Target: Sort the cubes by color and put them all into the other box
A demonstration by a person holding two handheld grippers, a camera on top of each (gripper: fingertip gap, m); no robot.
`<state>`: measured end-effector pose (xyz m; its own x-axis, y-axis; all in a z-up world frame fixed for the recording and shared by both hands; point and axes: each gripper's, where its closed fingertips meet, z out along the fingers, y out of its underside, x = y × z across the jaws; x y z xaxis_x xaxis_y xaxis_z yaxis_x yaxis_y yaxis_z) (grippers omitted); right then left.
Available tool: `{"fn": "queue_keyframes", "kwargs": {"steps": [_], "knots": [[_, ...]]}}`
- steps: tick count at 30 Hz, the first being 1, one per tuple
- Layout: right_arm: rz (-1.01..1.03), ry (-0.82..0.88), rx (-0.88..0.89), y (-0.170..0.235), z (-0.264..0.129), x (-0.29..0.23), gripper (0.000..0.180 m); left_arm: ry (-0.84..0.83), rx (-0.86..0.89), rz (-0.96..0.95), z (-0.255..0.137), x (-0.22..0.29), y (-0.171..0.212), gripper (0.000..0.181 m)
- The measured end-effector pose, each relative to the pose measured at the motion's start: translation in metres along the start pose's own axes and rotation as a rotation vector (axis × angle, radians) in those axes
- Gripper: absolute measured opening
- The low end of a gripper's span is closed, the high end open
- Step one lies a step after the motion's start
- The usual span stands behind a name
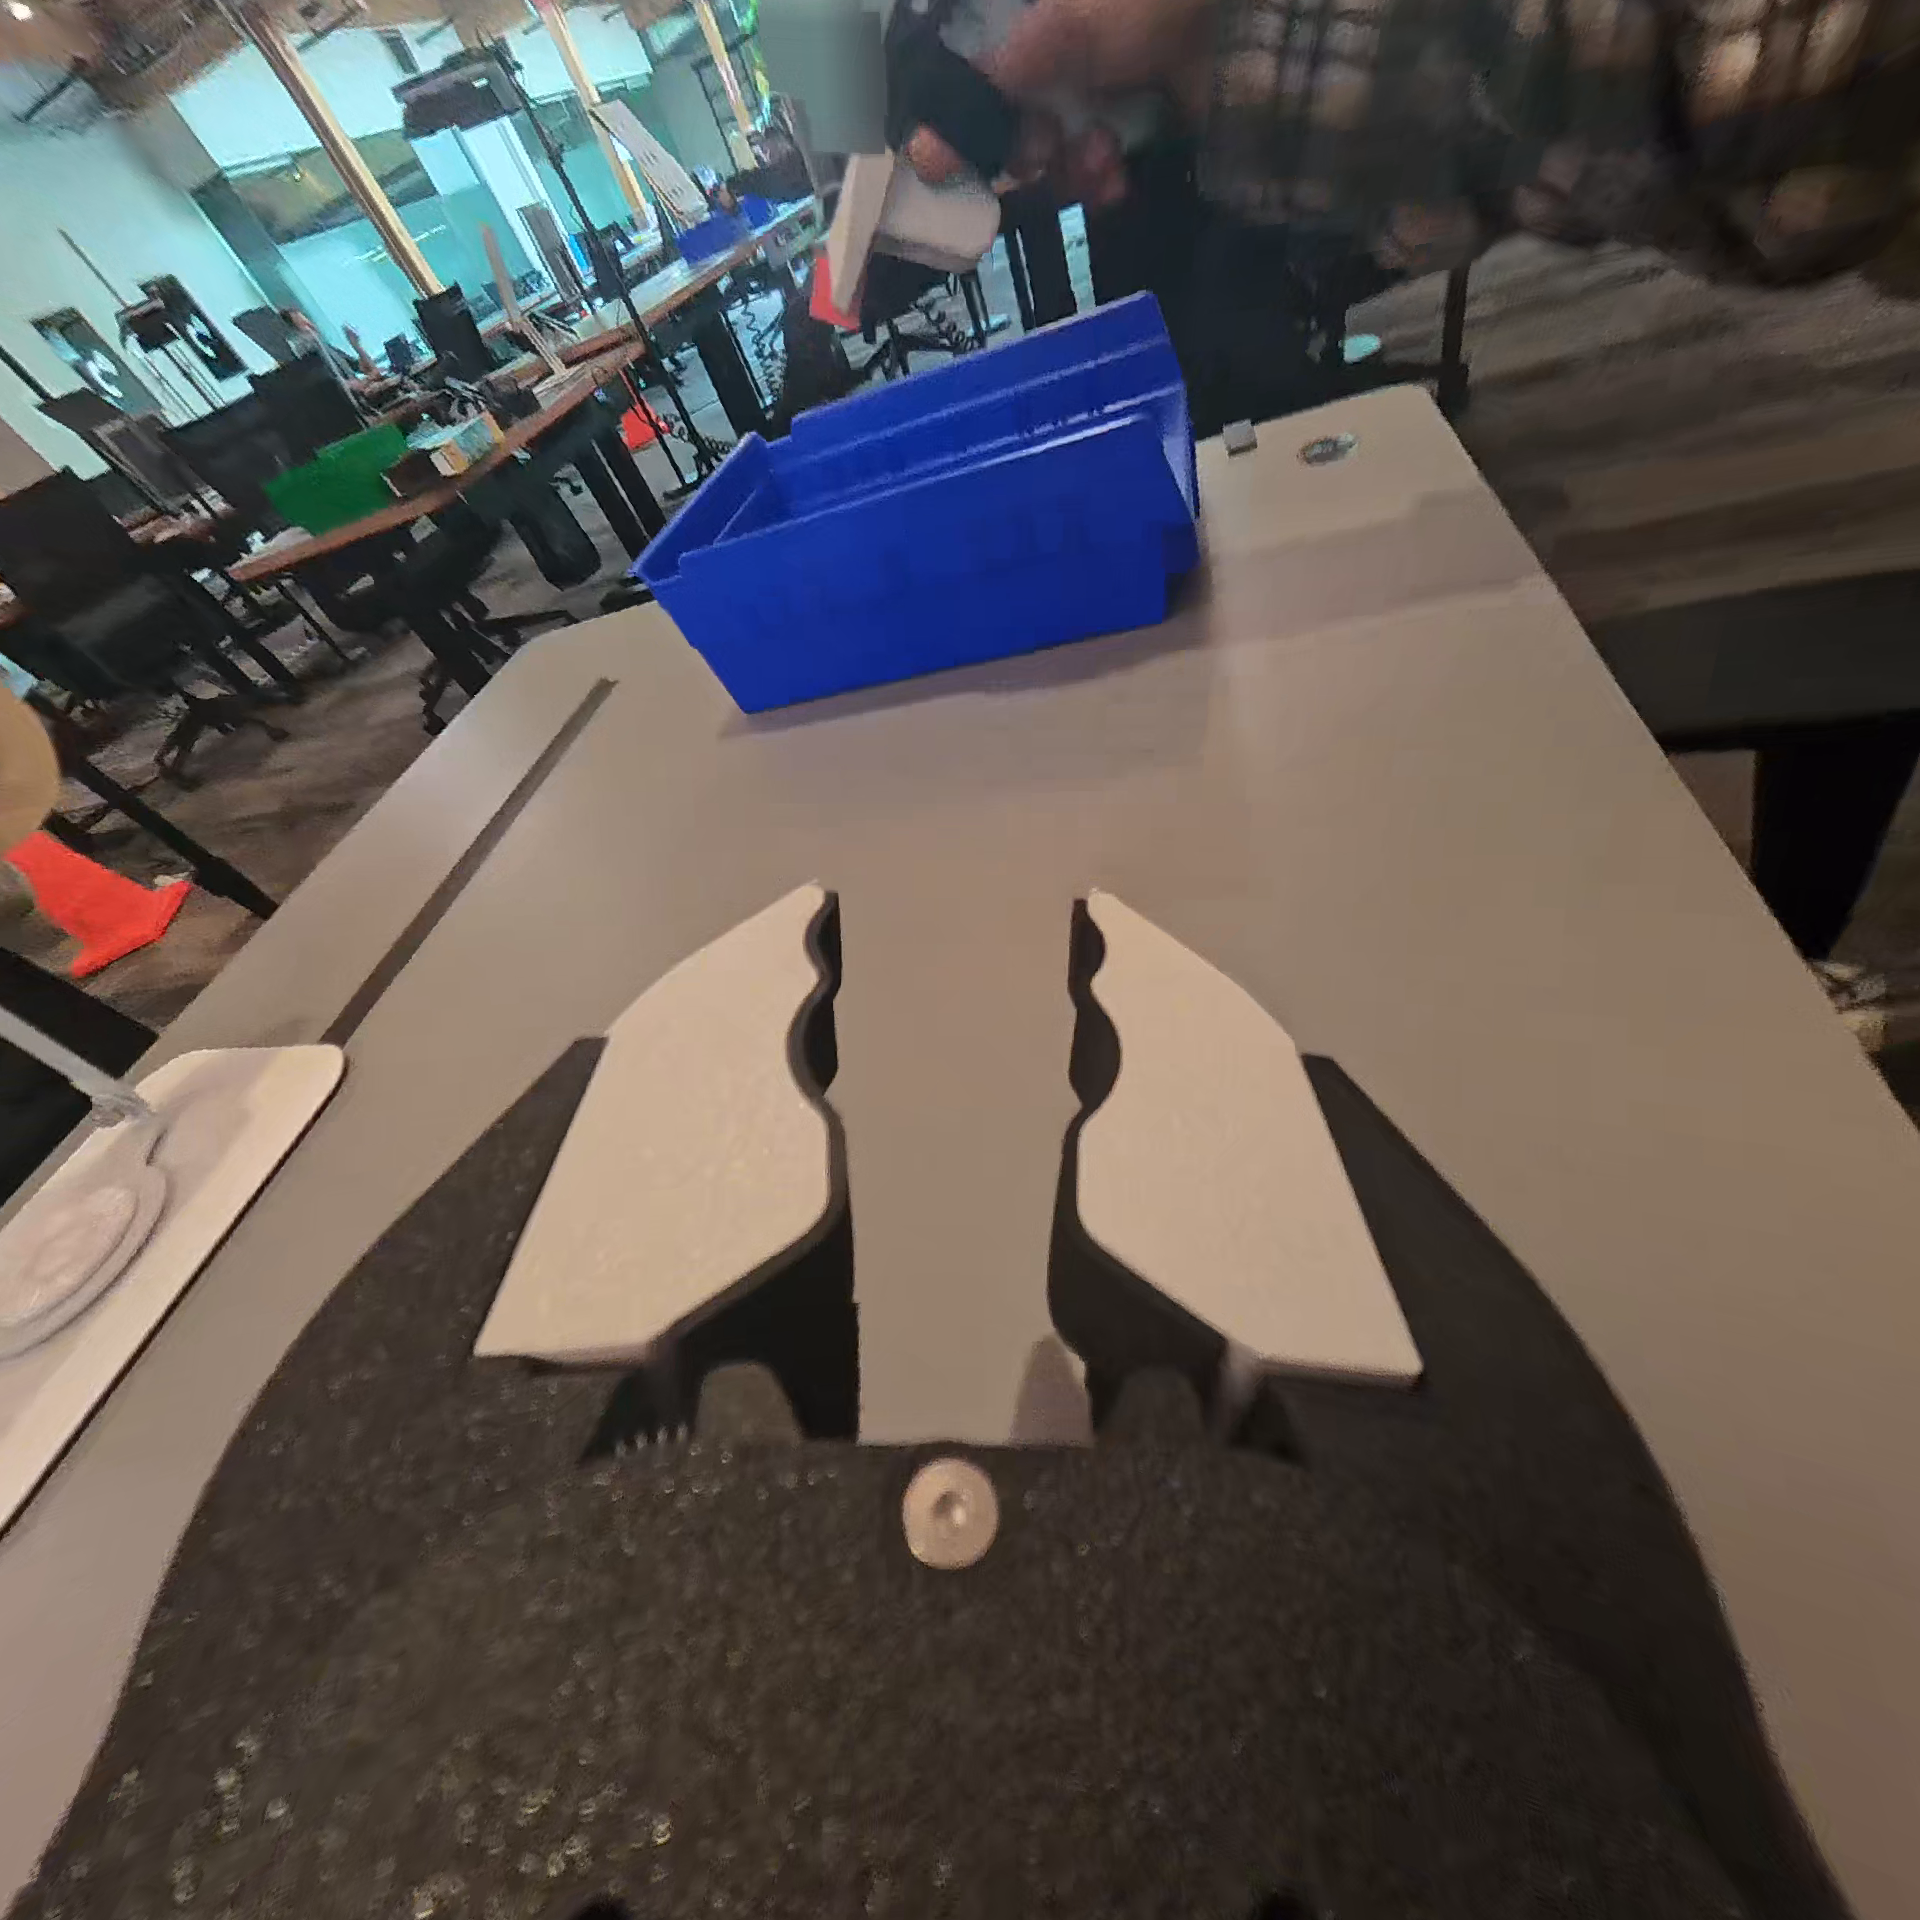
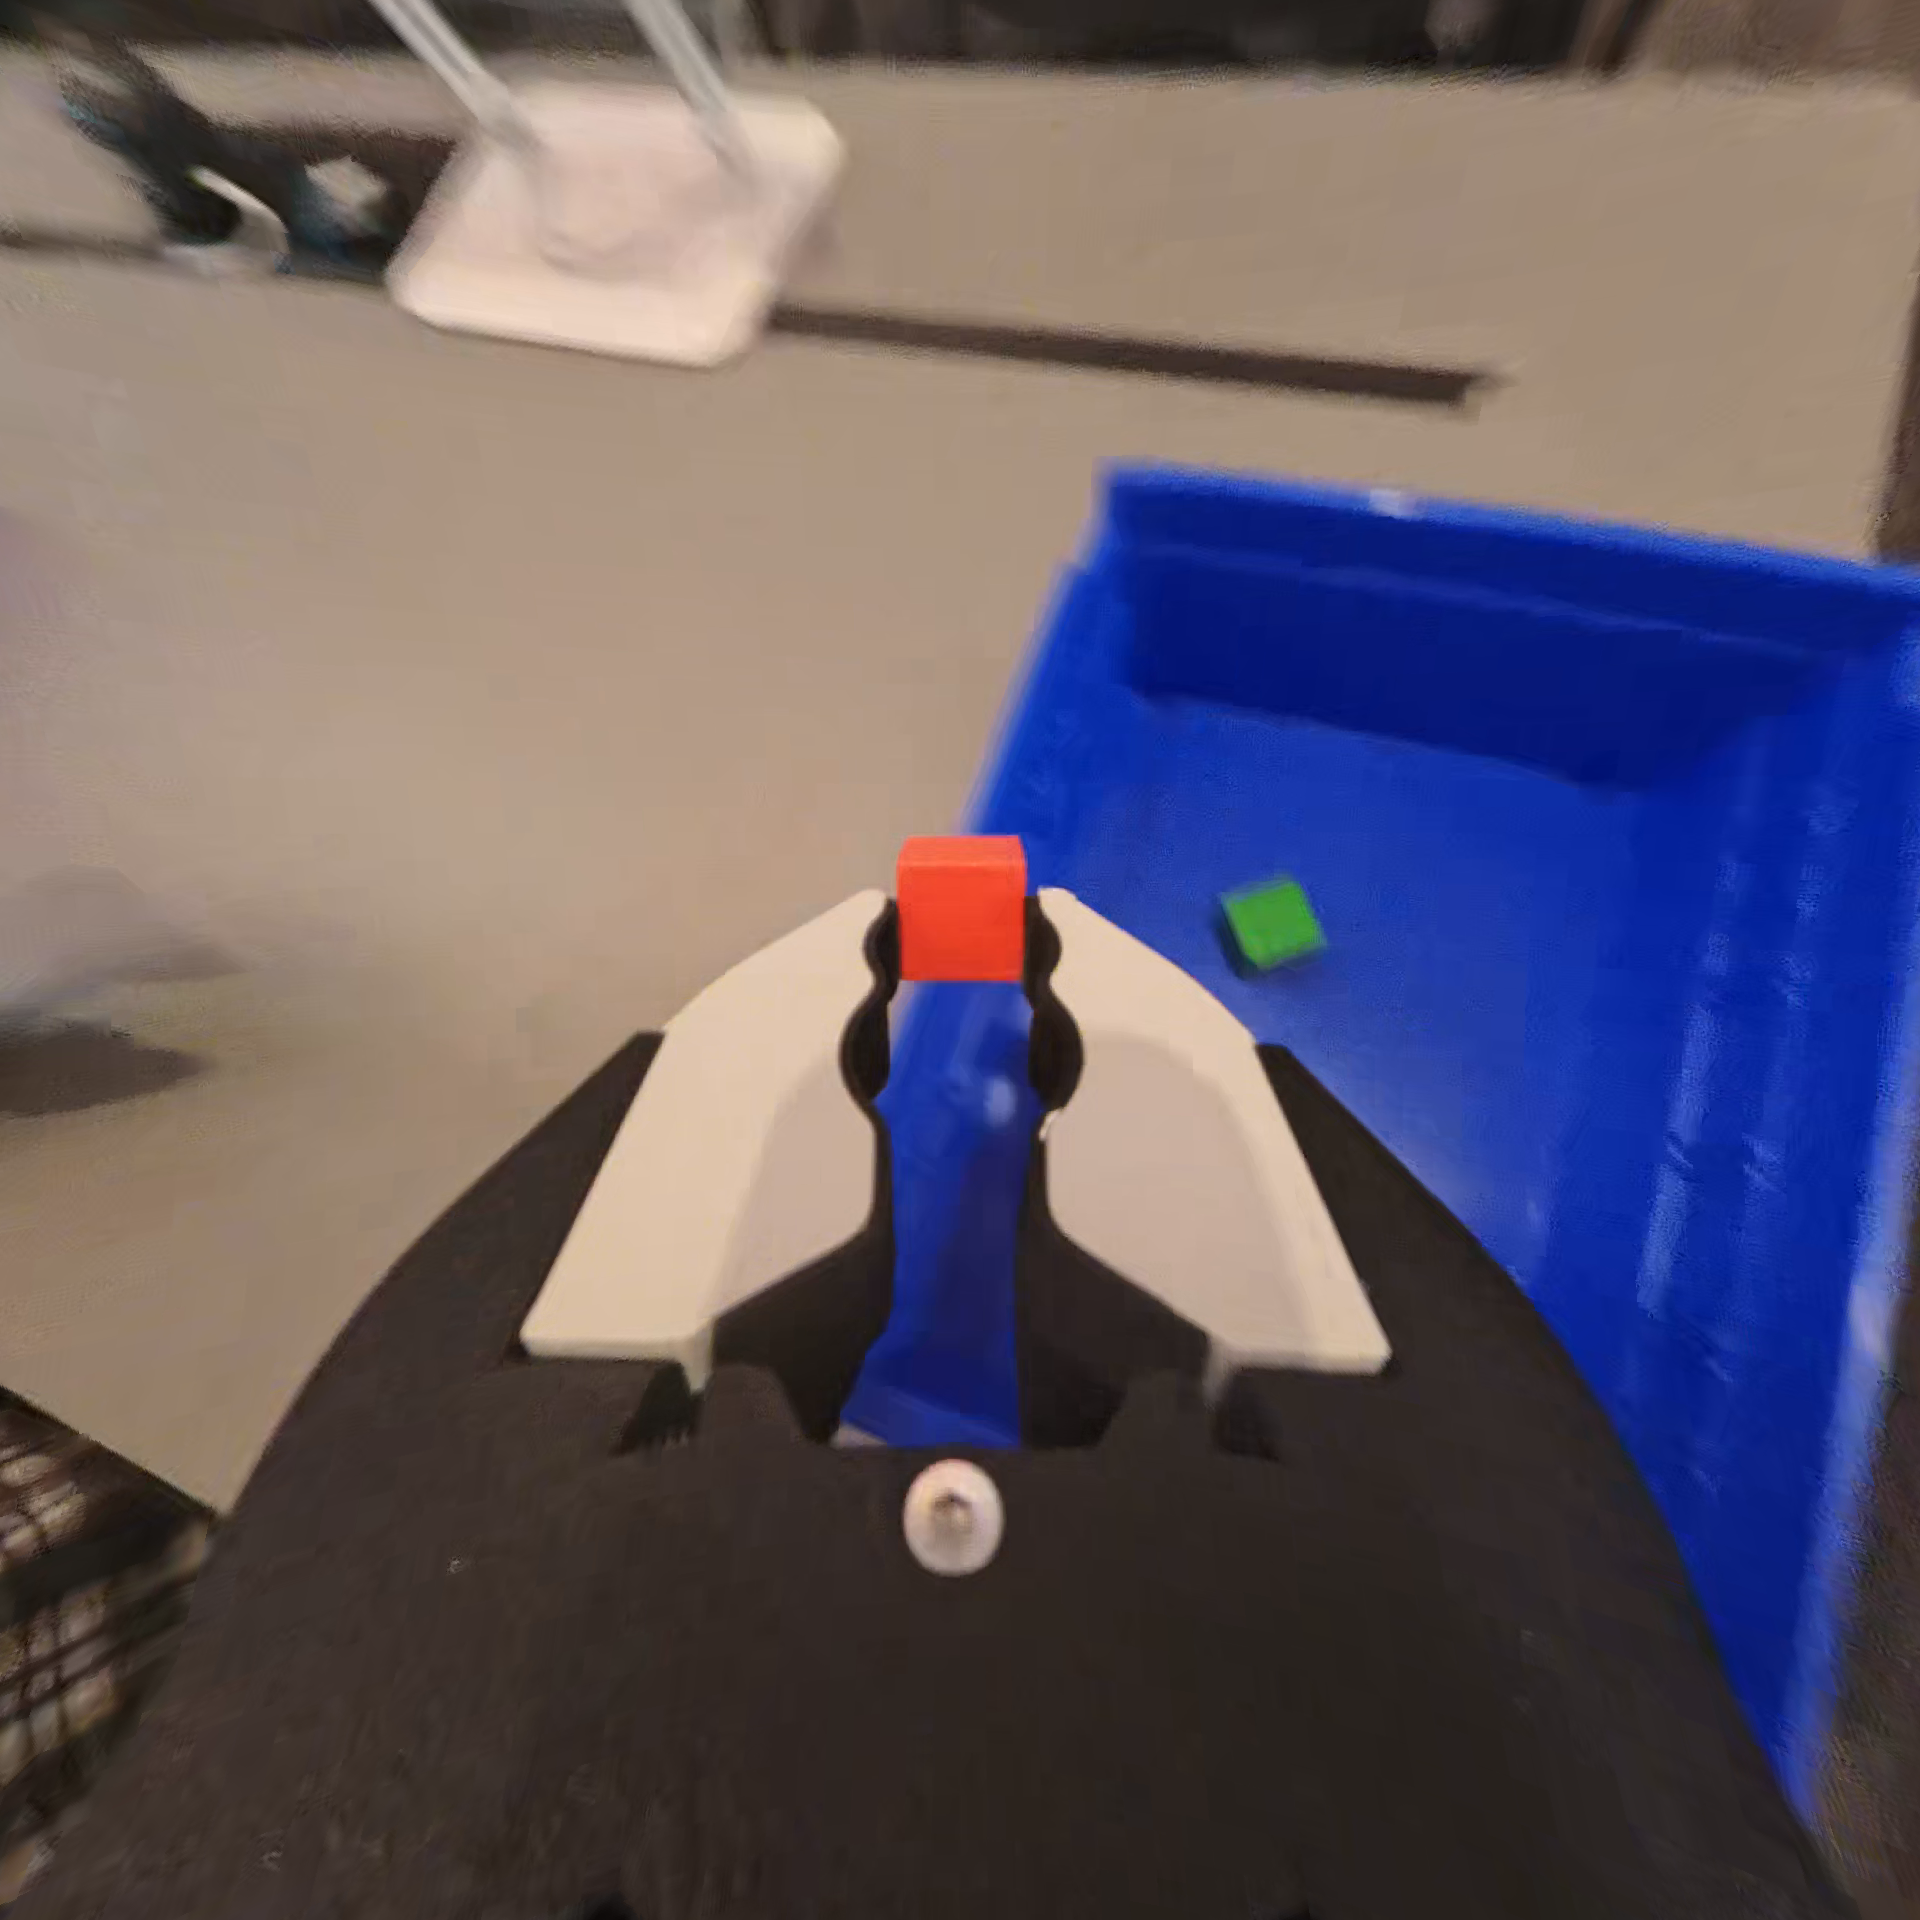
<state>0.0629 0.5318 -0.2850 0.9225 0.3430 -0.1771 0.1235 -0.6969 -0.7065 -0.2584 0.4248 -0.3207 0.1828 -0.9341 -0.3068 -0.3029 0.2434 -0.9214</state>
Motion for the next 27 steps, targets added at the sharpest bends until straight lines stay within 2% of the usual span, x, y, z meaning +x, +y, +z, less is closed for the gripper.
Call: {"fn": "queue_keyframes", "kwargs": {"steps": [5, 10, 12, 16, 19, 23, 27], "knots": [[0.101, -0.020, -0.265, 0.054, 0.039, 0.041, 0.022, 0.015, -0.019, 0.055, 0.008, 0.010, 0.002, 0.040], [0.097, -0.063, -0.360, 0.080, 0.078, 0.042, 0.023, 0.037, -0.018, 0.031, 0.009, 0.012, 0.005, 0.039], [0.114, -0.092, -0.369, 0.080, 0.081, 0.040, 0.039, 0.045, -0.005, 0.022, 0.008, 0.013, 0.003, 0.039], [0.156, -0.021, -0.208, 0.037, 0.045, 0.050, 0.045, 0.041, 0.000, 0.011, 0.005, 0.010, 0.004, 0.039], [0.125, -0.027, 0.051, -0.020, -0.005, 0.026, 0.044, 0.033, -0.005, 0.011, 0.005, 0.008, 0.004, 0.039], [-0.059, -0.124, 0.343, -0.062, -0.045, -0.063, 0.045, -0.022, -0.030, 0.021, 0.003, 0.001, 0.002, 0.040], [-0.287, -0.314, 0.498, -0.044, -0.020, -0.174, 0.050, -0.144, -0.059, -0.021, -0.024, -0.014, -0.003, 0.042]]}}
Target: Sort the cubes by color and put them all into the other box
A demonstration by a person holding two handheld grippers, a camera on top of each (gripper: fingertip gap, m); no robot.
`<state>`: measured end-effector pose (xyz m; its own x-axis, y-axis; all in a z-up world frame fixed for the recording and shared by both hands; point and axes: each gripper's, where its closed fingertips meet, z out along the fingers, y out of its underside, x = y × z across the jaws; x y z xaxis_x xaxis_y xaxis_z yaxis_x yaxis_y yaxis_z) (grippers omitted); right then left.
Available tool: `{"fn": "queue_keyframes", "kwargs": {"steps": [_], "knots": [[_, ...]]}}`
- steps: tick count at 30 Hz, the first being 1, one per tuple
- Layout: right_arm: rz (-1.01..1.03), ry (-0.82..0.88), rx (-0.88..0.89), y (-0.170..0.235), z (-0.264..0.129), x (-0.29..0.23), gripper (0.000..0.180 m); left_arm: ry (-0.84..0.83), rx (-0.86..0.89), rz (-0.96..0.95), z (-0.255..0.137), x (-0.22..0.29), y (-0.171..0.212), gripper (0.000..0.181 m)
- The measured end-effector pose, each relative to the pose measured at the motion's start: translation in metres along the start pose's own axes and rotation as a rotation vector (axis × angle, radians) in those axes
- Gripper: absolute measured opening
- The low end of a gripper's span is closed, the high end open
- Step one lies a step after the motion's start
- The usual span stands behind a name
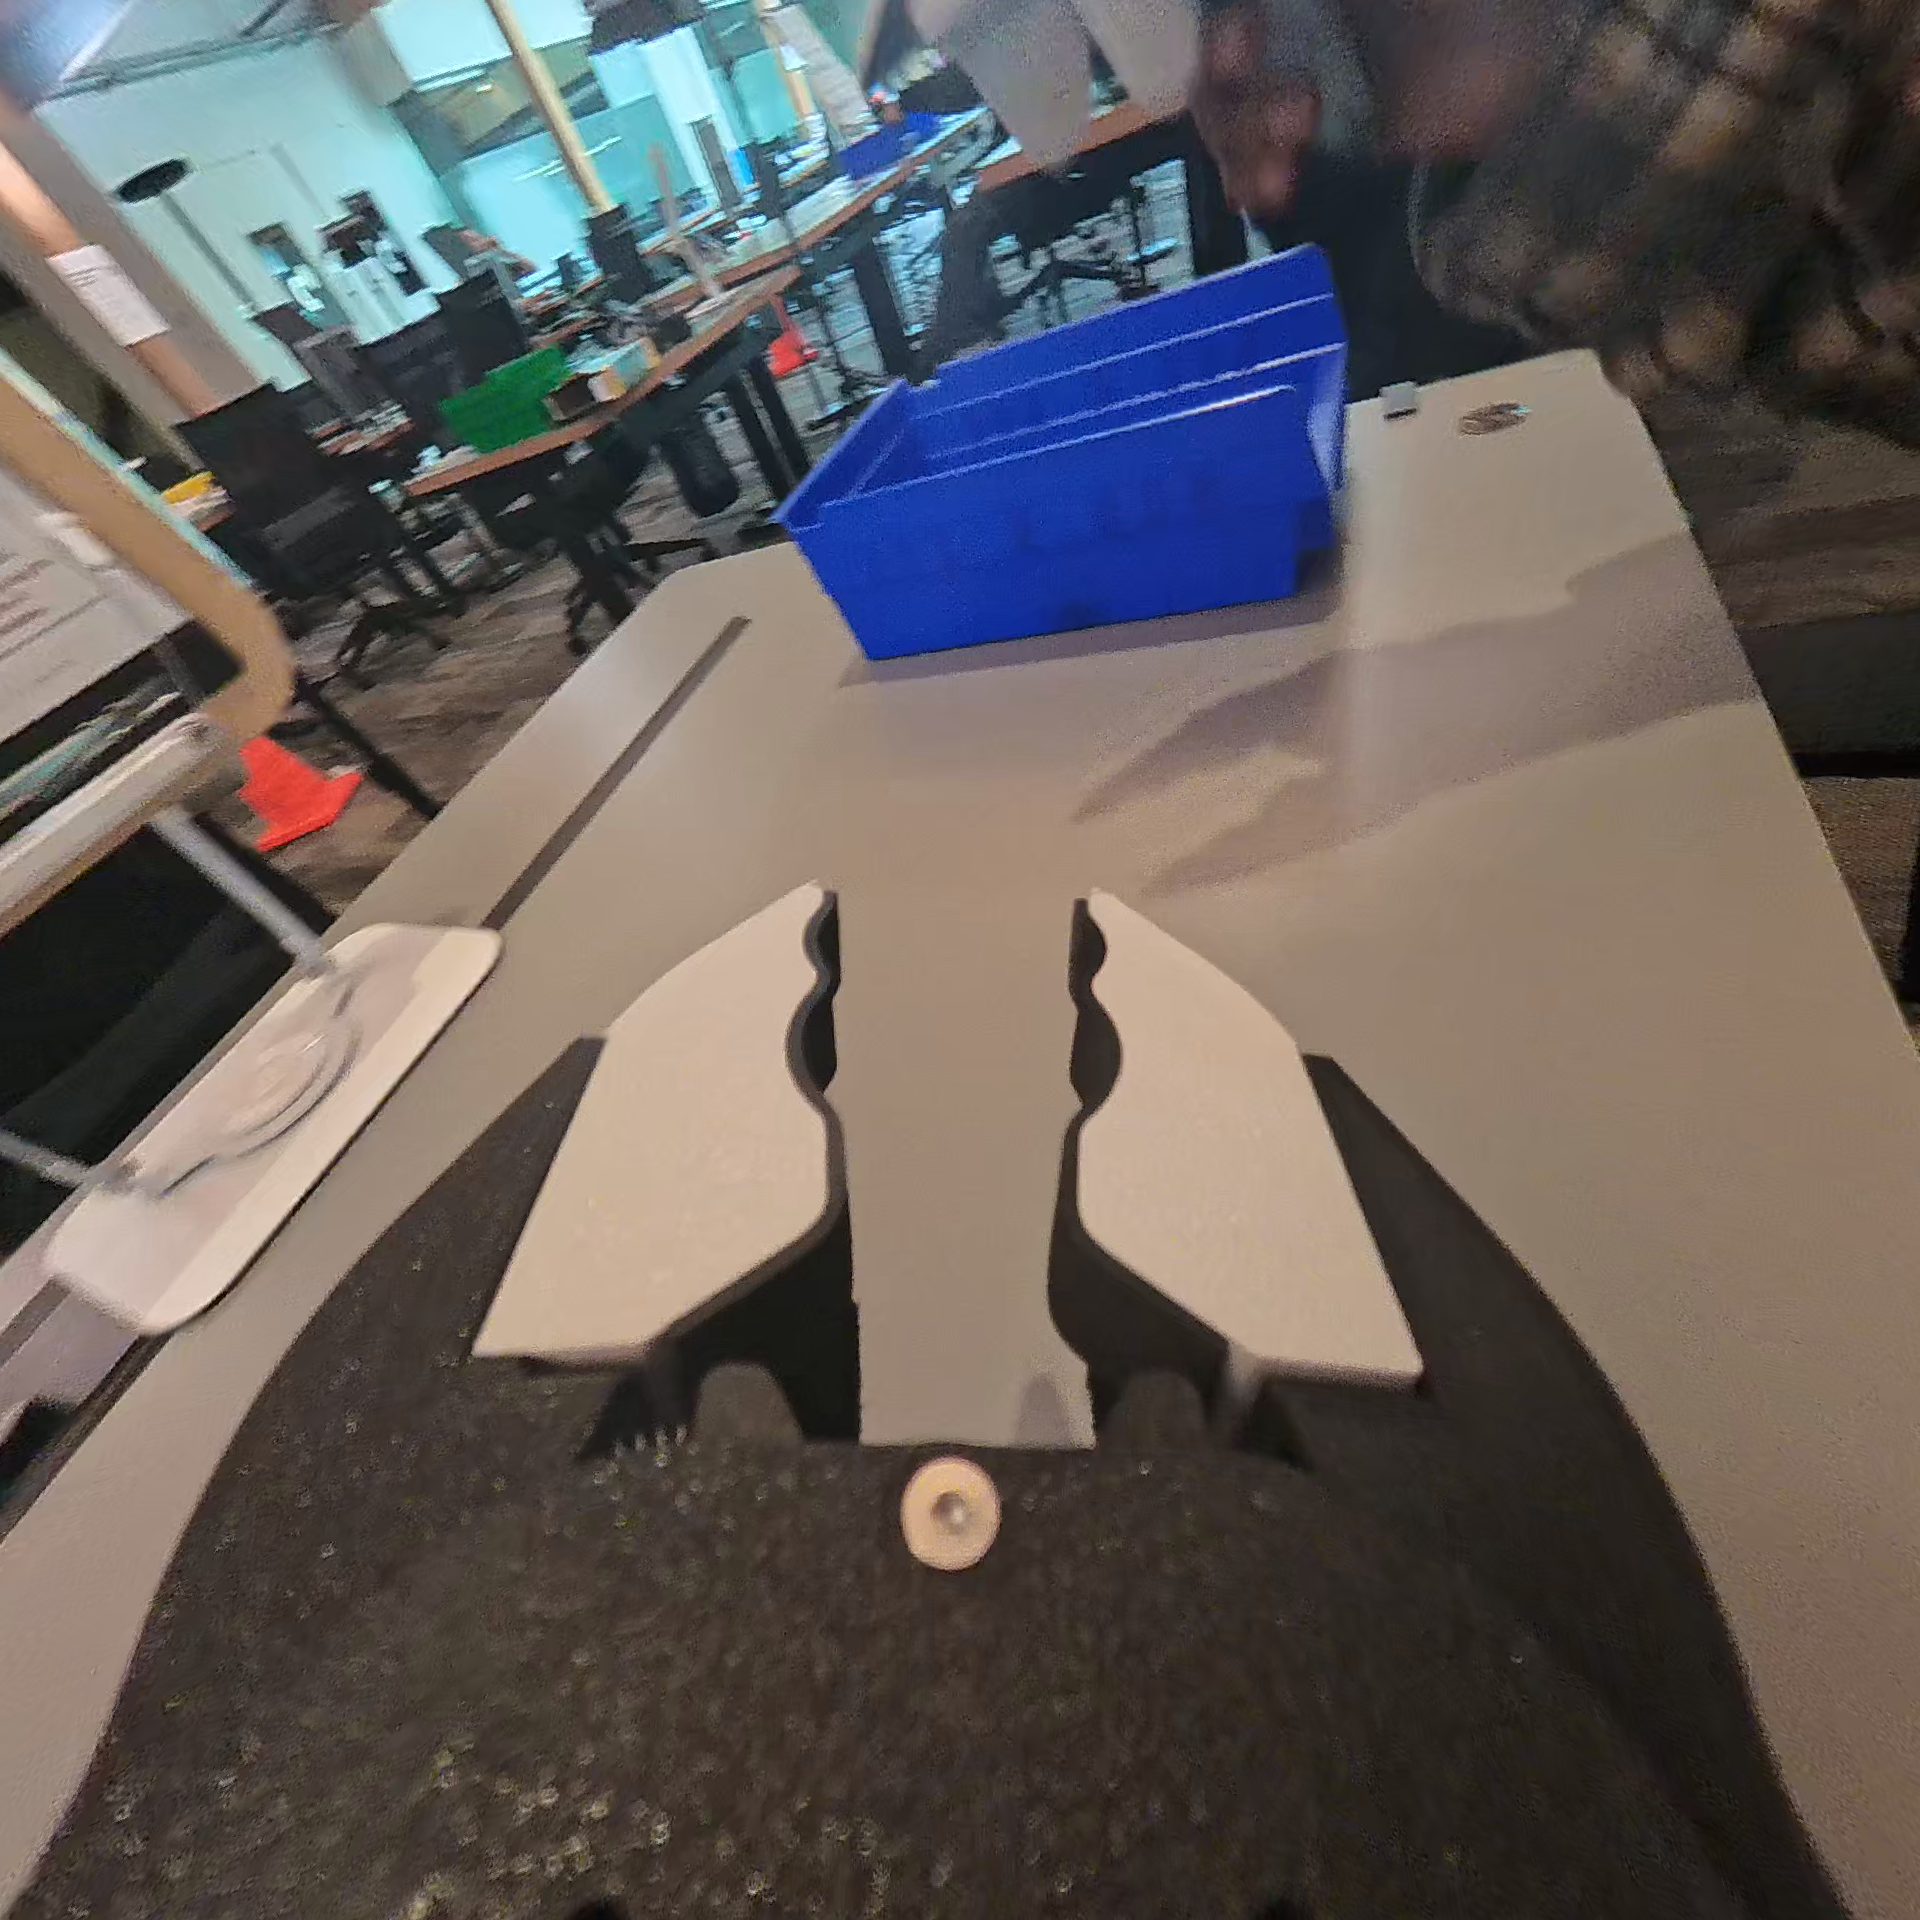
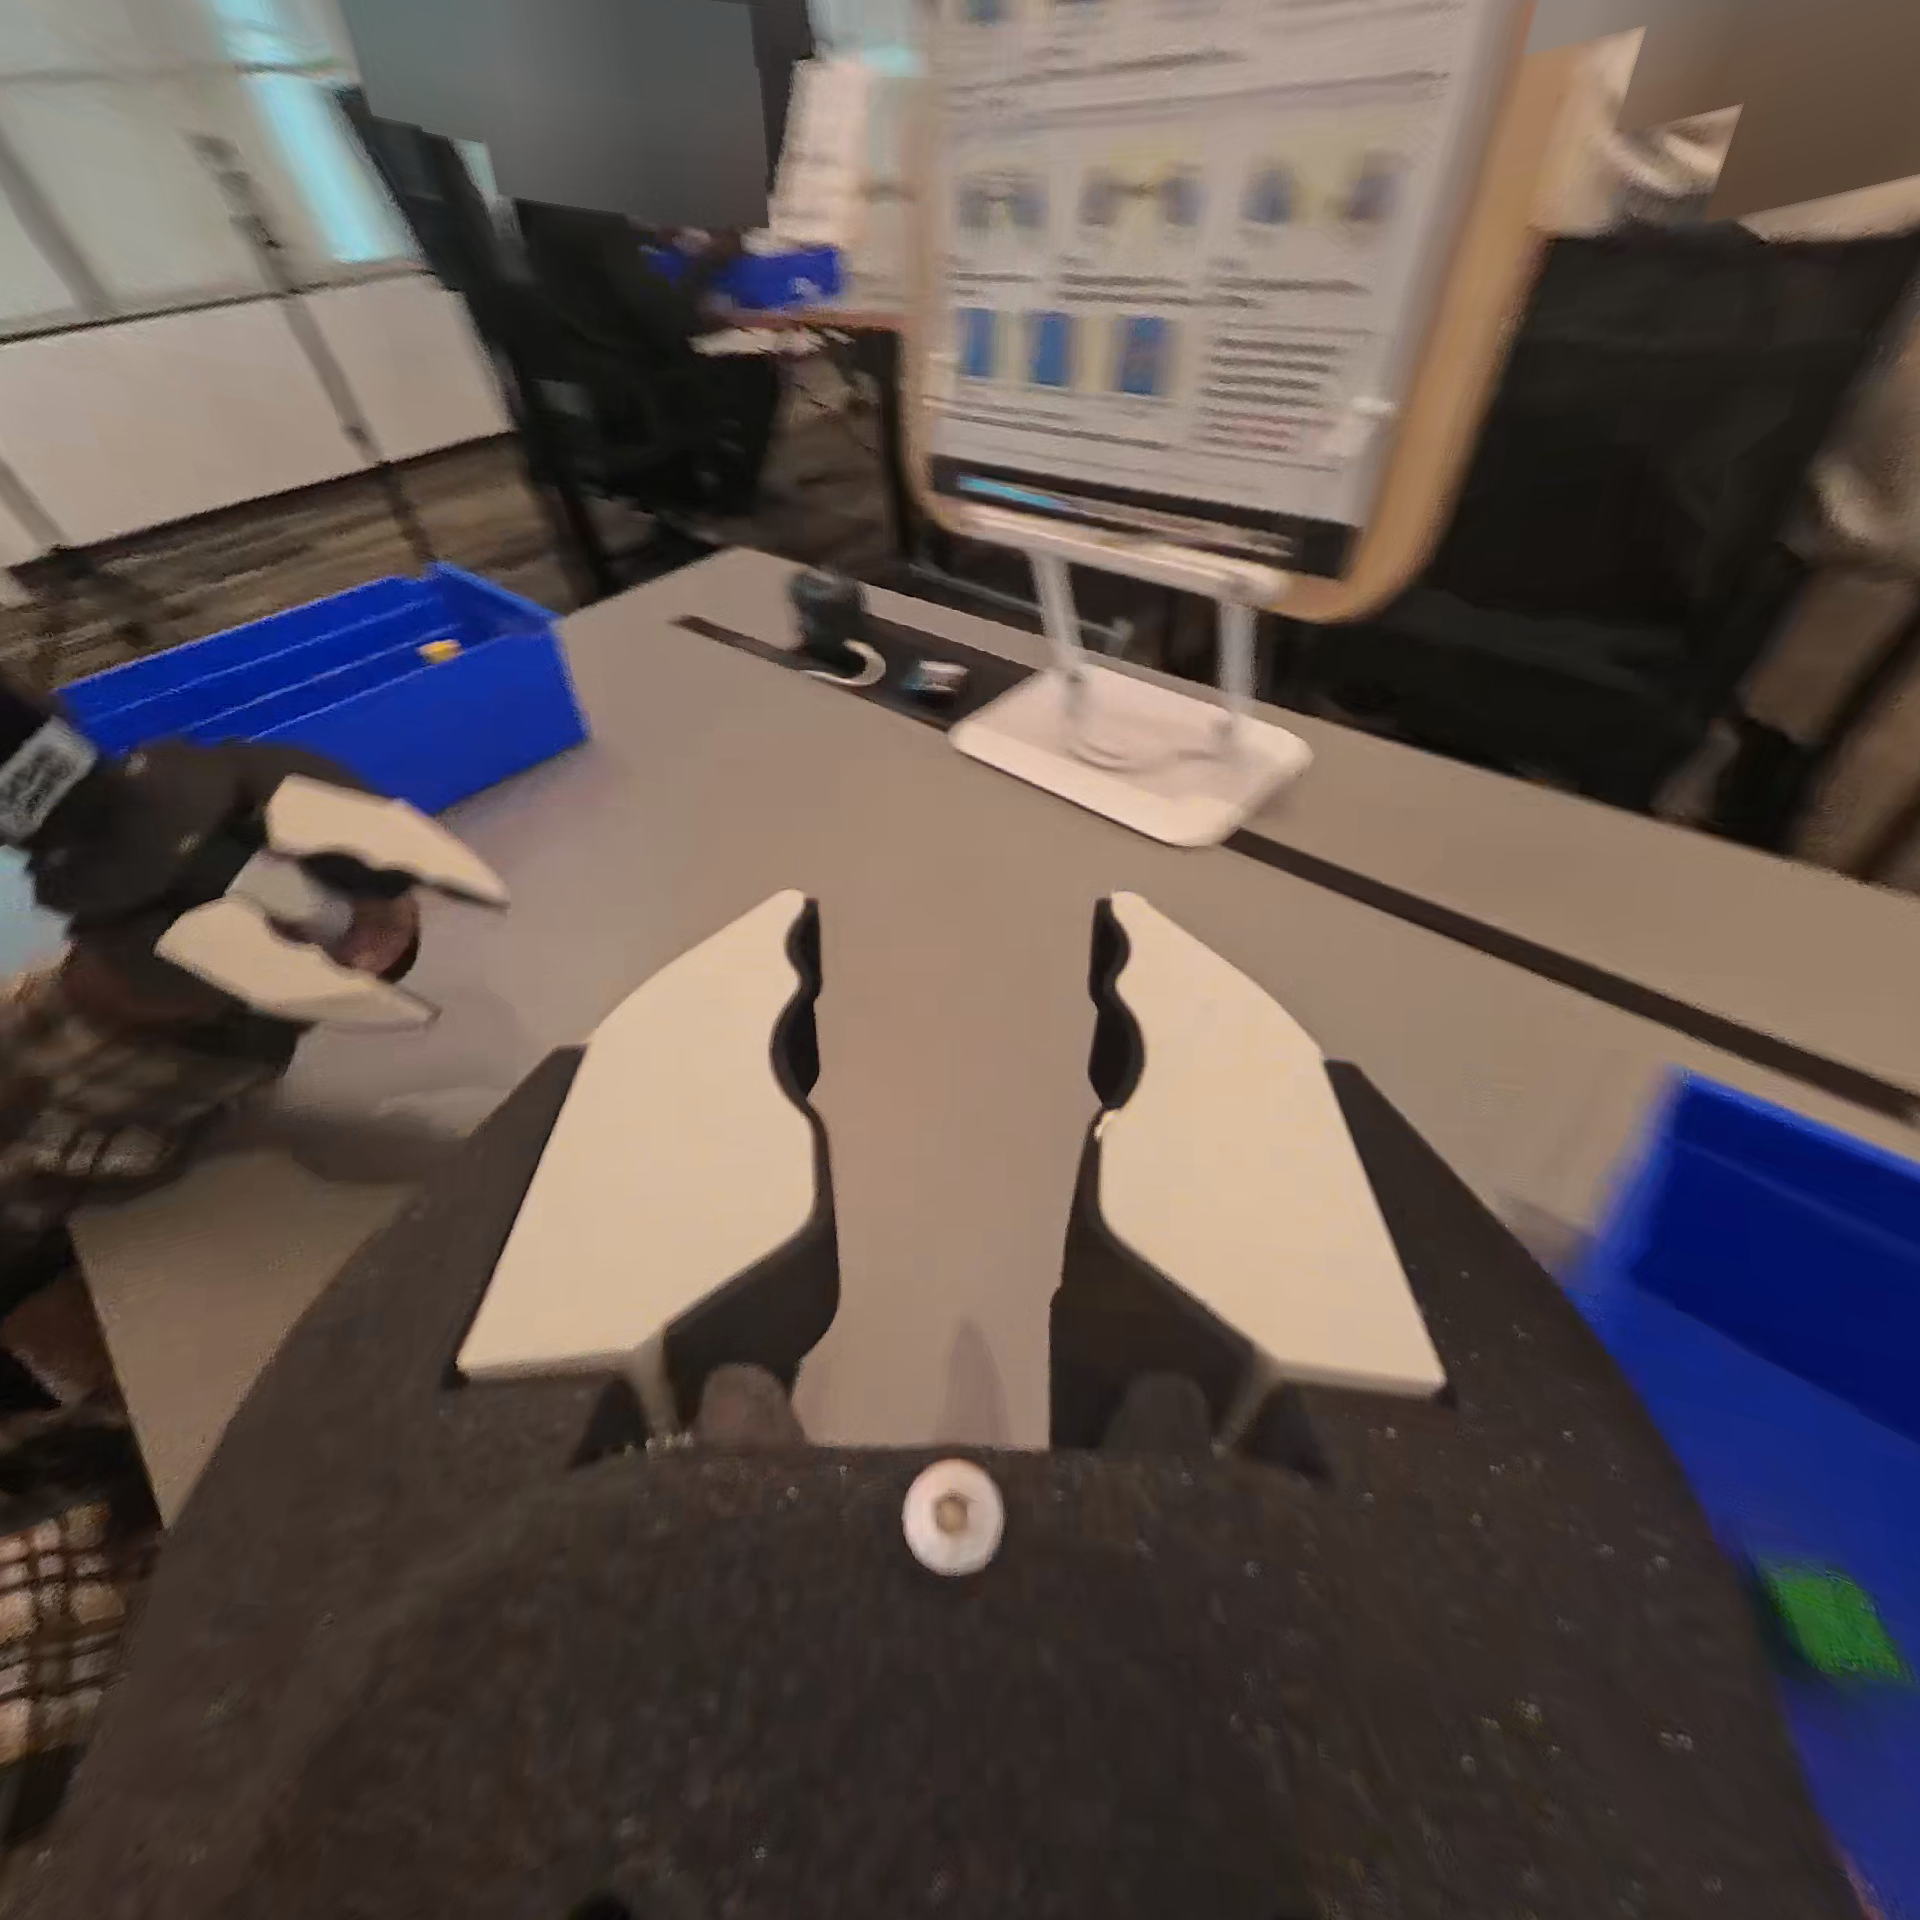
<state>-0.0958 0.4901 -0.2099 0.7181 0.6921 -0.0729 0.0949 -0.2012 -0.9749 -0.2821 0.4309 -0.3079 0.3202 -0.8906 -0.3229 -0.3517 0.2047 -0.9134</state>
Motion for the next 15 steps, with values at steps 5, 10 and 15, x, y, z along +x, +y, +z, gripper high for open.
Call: {"fn": "queue_keyframes", "kwargs": {"steps": [5, 10, 15], "knots": [[-0.068, -0.322, 0.098, 0.050, 0.082, -0.088, 0.055, -0.209, -0.156, 0.065, -0.092, -0.041, 0.012, 0.044], [0.015, -0.470, 0.122, 0.087, 0.129, -0.118, 0.058, -0.444, -0.507, 0.064, -0.235, -0.106, 0.050, 0.046], [0.022, -0.505, 0.062, 0.113, 0.140, -0.126, 0.058, -0.730, -0.693, -0.122, -0.350, -0.178, 0.099, 0.046]]}}
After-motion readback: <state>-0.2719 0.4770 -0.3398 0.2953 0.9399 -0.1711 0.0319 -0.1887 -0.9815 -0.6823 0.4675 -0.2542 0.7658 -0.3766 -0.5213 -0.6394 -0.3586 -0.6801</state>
